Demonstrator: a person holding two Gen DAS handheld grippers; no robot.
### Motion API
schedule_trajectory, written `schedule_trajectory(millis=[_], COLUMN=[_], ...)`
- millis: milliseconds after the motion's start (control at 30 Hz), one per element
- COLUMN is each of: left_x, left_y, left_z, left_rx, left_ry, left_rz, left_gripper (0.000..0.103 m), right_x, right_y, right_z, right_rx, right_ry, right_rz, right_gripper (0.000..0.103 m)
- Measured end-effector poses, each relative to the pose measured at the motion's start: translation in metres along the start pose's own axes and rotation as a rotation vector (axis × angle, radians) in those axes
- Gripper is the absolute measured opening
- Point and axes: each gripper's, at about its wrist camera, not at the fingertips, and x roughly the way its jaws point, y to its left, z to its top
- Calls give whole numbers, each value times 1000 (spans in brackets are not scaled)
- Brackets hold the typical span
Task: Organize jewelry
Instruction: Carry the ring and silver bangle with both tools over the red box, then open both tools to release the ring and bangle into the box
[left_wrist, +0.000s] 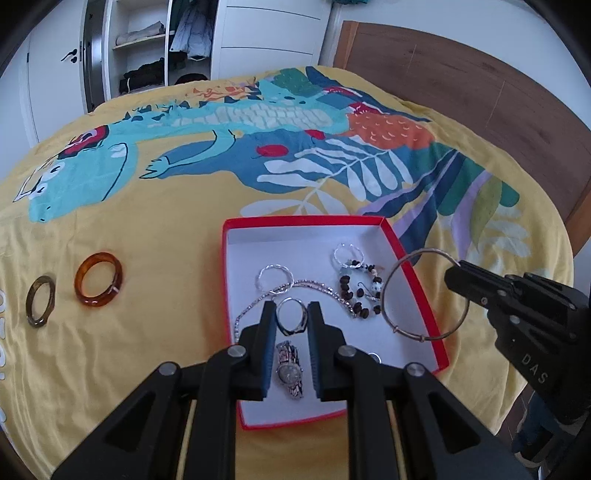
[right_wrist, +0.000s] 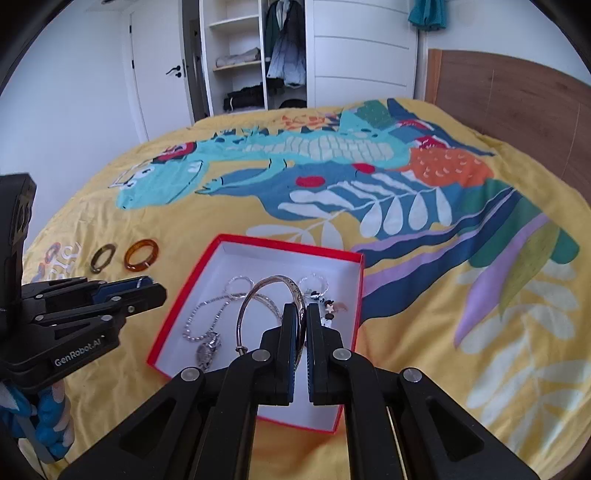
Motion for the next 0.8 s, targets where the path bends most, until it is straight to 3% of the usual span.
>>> schedule_trajectory(millis=[333,800], left_x=[71,92], left_y=[2,14], left_z=[-2,-9], left_rx=[0,-6], left_ry=[77,102], left_rz=[31,60], left_gripper=[15,16], right_x=[77,121], right_y=[-15,-23], right_z=[6,-6], right_rx=[32,64], right_ry=[71,181], right_rz=[48,-15], right_gripper=[5,5])
